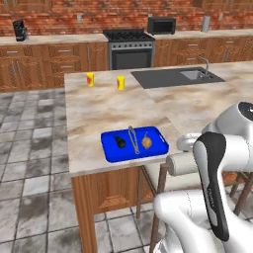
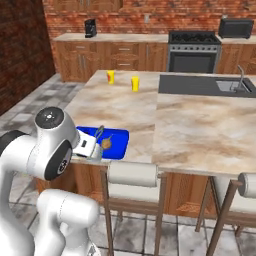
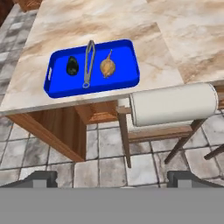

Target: Gather the onion and eggplant from the fridge and place them on a tray on the dining counter. Then gather the chicken drumstick and steak from the fridge and place them on the other tray.

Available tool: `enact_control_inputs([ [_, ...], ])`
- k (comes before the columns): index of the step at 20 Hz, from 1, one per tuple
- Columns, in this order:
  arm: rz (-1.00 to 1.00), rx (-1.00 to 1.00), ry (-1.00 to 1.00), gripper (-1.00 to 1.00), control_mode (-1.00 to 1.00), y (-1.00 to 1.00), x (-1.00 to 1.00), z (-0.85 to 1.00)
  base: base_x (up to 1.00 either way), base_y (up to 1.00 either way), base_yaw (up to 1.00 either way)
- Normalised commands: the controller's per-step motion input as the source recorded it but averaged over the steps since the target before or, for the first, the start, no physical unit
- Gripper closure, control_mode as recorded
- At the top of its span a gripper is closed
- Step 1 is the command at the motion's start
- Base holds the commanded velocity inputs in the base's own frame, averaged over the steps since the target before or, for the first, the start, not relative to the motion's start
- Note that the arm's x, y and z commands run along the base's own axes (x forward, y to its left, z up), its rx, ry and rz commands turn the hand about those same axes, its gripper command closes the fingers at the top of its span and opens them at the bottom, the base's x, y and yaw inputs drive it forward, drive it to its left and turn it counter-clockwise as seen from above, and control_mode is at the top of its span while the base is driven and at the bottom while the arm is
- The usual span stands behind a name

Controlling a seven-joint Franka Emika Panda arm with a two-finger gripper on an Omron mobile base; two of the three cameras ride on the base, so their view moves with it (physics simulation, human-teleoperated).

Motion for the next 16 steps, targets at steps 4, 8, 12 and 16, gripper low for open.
enact_control_inputs([
  [4,0.0,0.0,0.0,-1.0,1.0,0.0,0.0,0.0,-0.93,-0.15,-0.36],
  [8,0.0,0.0,0.0,-1.0,1.0,0.0,0.0,0.0,-0.39,-0.29,-0.49],
  [12,0.0,0.0,0.0,-1.0,1.0,0.0,0.0,0.0,-0.15,-0.26,-0.57],
  [16,0.0,0.0,0.0,-1.0,1.0,0.0,0.0,0.0,0.01,-0.5,-0.61],
])
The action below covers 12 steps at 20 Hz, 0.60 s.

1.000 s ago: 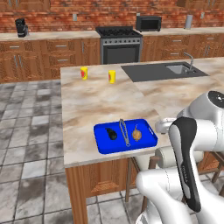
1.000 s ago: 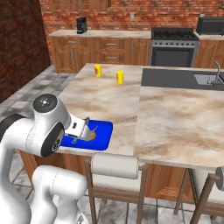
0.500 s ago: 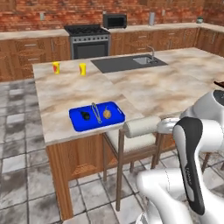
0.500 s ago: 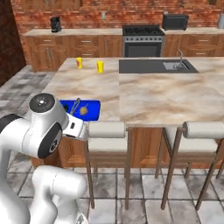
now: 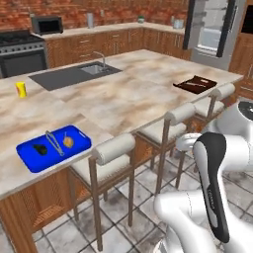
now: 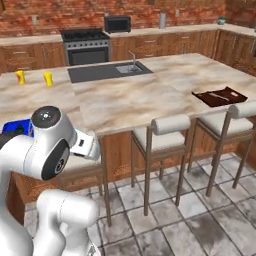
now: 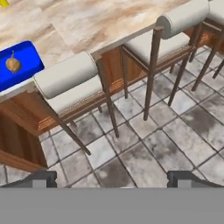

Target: Gather the onion and eggplant from the fridge and place them on a tray on the dining counter. Then gather the chicken drumstick and steak from the fridge and place them on the other tray.

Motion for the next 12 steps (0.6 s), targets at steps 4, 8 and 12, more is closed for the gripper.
enact_control_inputs([
  [4,0.0,0.0,0.0,-1.0,1.0,0.0,0.0,0.0,0.22,-0.93,-0.49],
  [8,0.0,0.0,0.0,-1.0,1.0,0.0,0.0,0.0,0.43,-0.97,-0.36],
  [12,0.0,0.0,0.0,-1.0,1.0,0.0,0.0,0.0,0.39,-1.0,-0.14],
])
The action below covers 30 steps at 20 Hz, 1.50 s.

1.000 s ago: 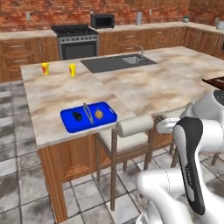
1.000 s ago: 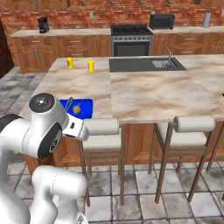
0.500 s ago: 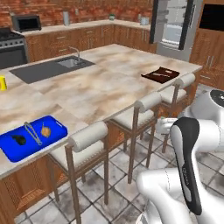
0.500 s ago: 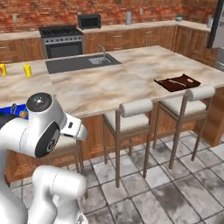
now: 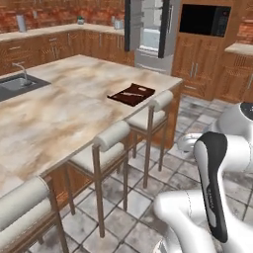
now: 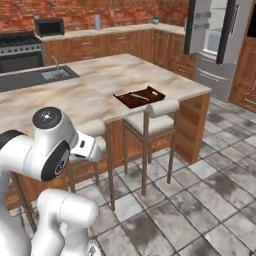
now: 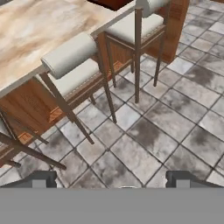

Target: Gather the onion and eggplant from the fridge and place them on a tray on the dining counter. Then gather the chicken drumstick and steak from the fridge and place them on the other tray.

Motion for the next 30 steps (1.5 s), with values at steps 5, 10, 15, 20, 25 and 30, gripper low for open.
enact_control_inputs([
  [5,0.0,0.0,0.0,-1.0,1.0,0.0,0.0,0.0,0.47,-1.0,-0.07],
  [10,0.0,0.0,0.0,-1.0,1.0,0.0,0.0,0.0,0.58,-1.0,-0.02],
  [15,0.0,0.0,0.0,-1.0,1.0,0.0,0.0,0.0,0.56,-1.0,0.0],
  [20,0.0,0.0,0.0,-1.0,1.0,0.0,0.0,0.0,0.62,-1.0,0.01],
  [25,0.0,0.0,0.0,-1.0,1.0,0.0,0.0,0.0,0.77,-1.0,0.04],
  [30,0.0,0.0,0.0,-1.0,1.0,0.0,0.0,0.0,0.84,-1.0,0.07],
])
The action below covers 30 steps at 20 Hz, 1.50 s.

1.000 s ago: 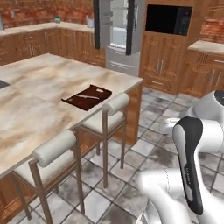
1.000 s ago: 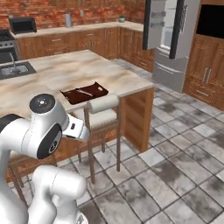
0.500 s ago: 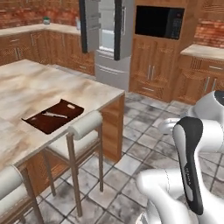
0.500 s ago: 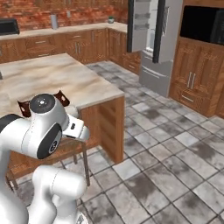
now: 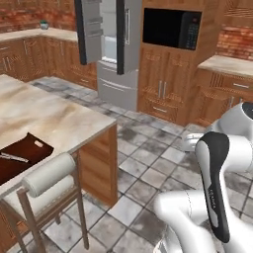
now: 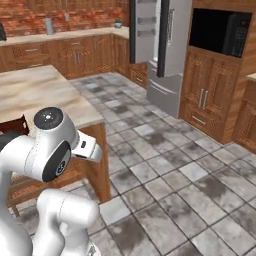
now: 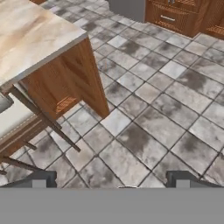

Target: Gather the onion and eggplant from the fridge and place them on a tray on the dining counter. Then gather the chicken drumstick and steak from the fridge and place them on the other tray.

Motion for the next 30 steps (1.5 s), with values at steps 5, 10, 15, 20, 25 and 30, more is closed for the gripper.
enact_control_inputs([
  [5,0.0,0.0,0.0,-1.0,1.0,0.0,0.0,0.0,0.93,-0.99,0.11],
  [10,0.0,0.0,0.0,-1.0,1.0,0.0,0.0,0.0,1.0,-0.69,0.17],
  [15,0.0,0.0,0.0,-1.0,1.0,0.0,0.0,0.0,1.0,-0.44,0.22],
  [20,0.0,0.0,0.0,-1.0,1.0,0.0,0.0,0.0,1.0,-0.26,0.23],
  [25,0.0,0.0,0.0,-1.0,1.0,0.0,0.0,0.0,1.0,-0.21,0.25],
  [30,0.0,0.0,0.0,-1.0,1.0,0.0,0.0,0.0,1.0,-0.2,0.27],
])
